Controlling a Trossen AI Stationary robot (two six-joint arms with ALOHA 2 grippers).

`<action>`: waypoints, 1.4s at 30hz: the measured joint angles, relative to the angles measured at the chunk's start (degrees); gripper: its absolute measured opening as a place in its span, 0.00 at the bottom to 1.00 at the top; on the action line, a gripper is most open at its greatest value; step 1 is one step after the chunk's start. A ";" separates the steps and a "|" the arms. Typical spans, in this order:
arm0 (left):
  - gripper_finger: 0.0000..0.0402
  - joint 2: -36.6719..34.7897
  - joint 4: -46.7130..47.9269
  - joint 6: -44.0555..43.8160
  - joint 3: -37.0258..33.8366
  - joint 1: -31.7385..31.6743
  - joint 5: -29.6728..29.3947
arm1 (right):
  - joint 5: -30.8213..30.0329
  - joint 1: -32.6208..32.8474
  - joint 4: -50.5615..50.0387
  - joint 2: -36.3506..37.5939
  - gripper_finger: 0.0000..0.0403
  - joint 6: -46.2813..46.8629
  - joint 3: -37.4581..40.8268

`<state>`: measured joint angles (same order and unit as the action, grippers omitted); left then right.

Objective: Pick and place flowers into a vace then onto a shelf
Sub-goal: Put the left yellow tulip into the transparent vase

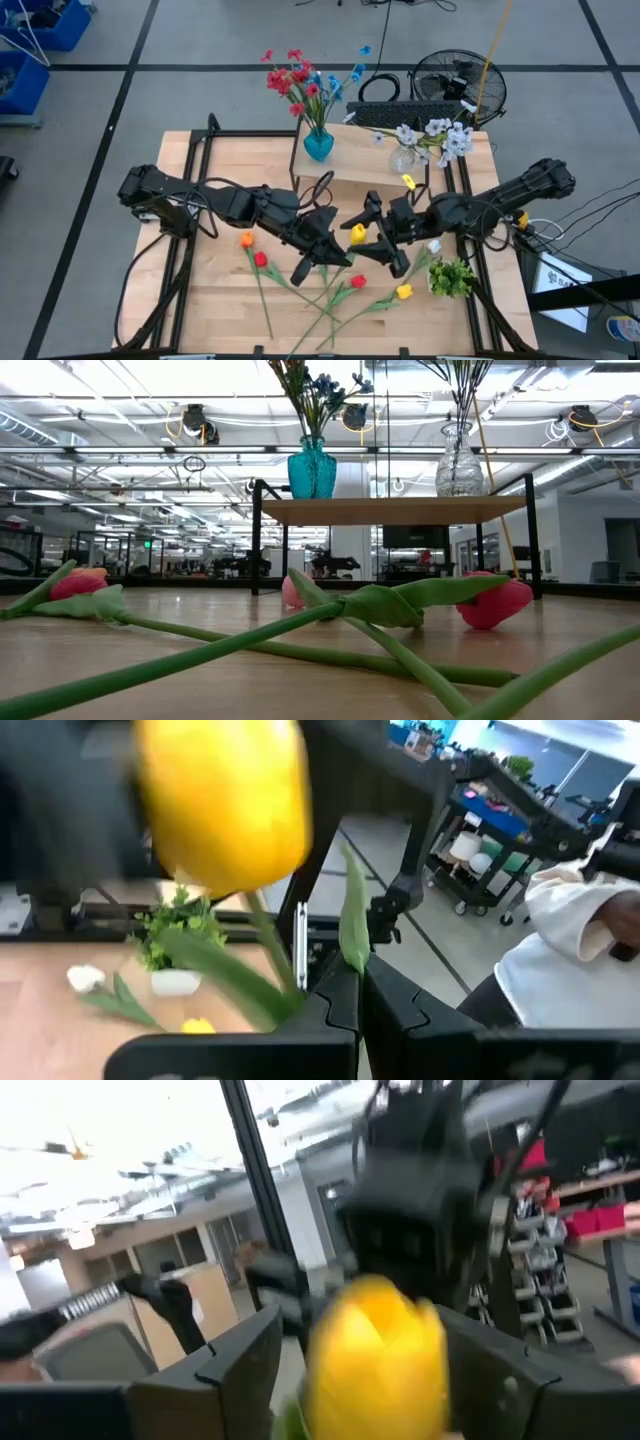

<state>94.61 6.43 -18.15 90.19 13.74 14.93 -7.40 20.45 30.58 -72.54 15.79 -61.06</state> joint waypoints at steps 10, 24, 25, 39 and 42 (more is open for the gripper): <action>0.01 0.00 -0.34 1.53 0.00 0.28 -1.48 | 0.00 0.24 -3.57 1.63 0.41 0.02 0.00; 0.06 0.00 -0.02 -1.66 -0.01 0.12 -5.36 | 0.00 0.26 -5.09 1.65 0.03 1.30 0.00; 0.07 0.00 0.11 -1.66 -0.02 0.15 -6.26 | 0.00 0.26 -5.13 1.65 0.02 1.11 0.00; 0.42 -0.02 6.28 -2.73 -0.02 0.76 -12.67 | -7.85 0.29 -20.41 11.25 0.03 -2.13 0.00; 0.47 -0.02 6.26 -2.99 -0.02 0.75 -12.64 | -9.38 0.33 -20.65 15.24 0.03 -4.93 0.00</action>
<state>94.59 12.69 -21.14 90.17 14.49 2.29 -16.78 20.78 9.93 -57.30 10.87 -61.06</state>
